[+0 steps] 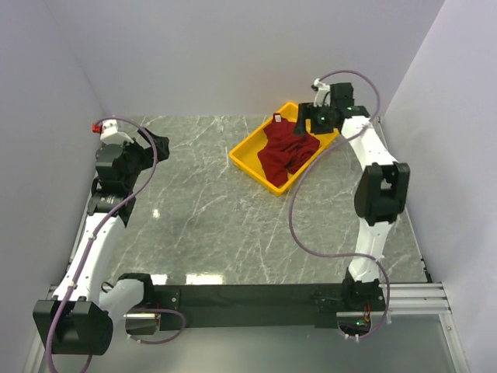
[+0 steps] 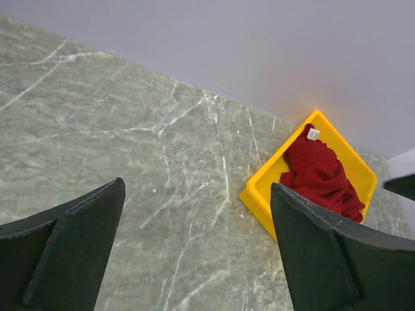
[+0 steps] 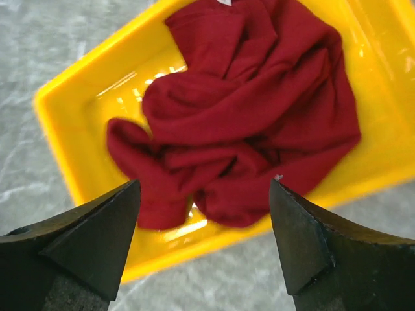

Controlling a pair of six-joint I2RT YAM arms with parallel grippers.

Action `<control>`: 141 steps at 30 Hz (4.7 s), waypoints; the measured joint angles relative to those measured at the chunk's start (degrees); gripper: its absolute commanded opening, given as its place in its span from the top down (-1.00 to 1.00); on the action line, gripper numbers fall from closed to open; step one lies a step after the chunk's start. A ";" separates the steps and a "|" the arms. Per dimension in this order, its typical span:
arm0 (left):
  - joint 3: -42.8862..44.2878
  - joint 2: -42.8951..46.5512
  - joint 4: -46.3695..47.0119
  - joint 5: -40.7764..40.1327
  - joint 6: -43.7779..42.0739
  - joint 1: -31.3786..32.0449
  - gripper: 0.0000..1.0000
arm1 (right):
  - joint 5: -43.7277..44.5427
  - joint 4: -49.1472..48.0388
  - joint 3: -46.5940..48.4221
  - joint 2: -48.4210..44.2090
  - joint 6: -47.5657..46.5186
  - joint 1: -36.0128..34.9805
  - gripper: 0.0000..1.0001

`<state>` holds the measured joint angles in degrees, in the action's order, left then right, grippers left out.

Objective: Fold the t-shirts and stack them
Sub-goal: Grab the tshirt from the pile, then move the tshirt to the center of the board

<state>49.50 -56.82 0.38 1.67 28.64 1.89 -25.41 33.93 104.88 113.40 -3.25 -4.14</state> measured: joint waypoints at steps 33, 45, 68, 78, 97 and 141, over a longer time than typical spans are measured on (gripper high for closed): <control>-0.17 -0.31 -4.83 -1.40 1.33 0.00 -0.99 | -14.12 -5.35 24.48 -3.45 -0.37 -5.53 1.00; 2.38 3.30 -5.42 -4.70 -4.02 0.00 -0.99 | -25.33 -27.43 40.17 -17.77 19.39 -10.91 1.00; 0.28 12.33 -6.97 -6.14 -5.22 0.00 -0.99 | -25.75 -12.11 -14.86 -38.53 -1.57 -27.74 0.99; -0.09 7.96 -5.75 -1.33 -3.85 0.00 -0.99 | -18.25 1.86 -24.96 -38.32 -21.66 -29.14 -0.83; 29.09 -46.05 -7.26 18.51 -2.05 12.39 -0.79 | -6.32 -3.69 -33.88 -32.92 -13.81 -7.61 -0.73; 7.32 -12.31 -9.73 -3.89 -2.01 15.02 -0.87 | 27.50 -1.73 -12.33 5.44 23.10 8.24 1.00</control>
<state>56.82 -69.12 -9.34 -2.22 26.63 16.91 2.09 32.21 92.55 118.85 19.86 4.10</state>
